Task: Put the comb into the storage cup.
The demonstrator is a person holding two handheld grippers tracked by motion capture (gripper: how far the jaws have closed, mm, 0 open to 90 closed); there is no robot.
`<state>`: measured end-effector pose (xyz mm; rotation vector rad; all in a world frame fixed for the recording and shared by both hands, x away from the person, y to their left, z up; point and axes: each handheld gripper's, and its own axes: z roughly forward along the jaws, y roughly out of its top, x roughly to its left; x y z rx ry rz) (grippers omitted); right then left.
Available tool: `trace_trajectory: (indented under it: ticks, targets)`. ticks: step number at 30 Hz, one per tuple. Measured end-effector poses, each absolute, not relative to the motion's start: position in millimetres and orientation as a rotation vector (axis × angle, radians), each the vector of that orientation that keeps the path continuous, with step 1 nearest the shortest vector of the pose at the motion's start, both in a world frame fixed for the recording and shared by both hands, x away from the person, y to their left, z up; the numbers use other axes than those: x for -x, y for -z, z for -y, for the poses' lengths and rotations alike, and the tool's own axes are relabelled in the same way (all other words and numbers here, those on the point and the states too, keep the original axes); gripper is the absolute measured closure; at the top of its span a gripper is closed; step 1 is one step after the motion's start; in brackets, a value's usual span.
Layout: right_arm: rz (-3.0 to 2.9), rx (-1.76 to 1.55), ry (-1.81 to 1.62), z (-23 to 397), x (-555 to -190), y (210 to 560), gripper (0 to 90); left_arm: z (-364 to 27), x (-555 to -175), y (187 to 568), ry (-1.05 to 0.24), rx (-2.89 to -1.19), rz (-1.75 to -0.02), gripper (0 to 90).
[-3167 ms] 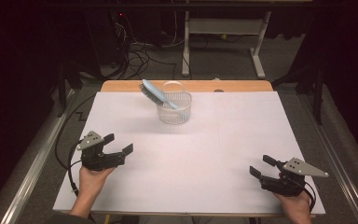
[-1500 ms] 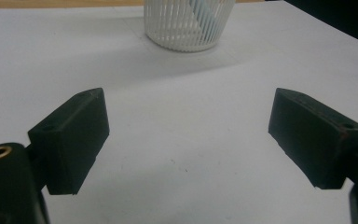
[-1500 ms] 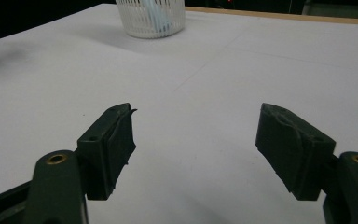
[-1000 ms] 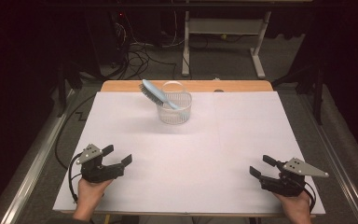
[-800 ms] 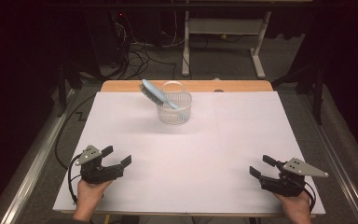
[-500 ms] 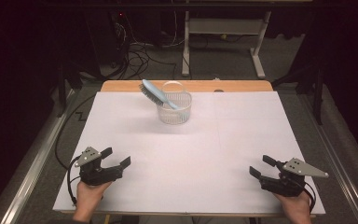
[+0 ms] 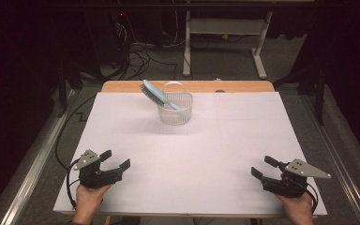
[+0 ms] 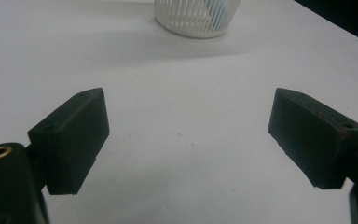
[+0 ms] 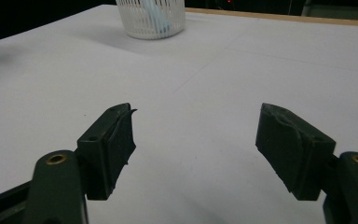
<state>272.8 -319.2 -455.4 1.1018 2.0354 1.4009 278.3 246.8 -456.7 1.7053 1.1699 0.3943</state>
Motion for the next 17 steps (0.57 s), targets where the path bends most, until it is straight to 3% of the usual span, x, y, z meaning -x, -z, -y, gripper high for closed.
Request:
trace_trajectory:
  ticks: [17]
  targets:
    - [-2.035, -1.103, -1.402, 319.2, -272.4, 455.0, 28.2, -247.6, -277.8, 456.2, -0.396, -1.692, -1.170, 11.7]
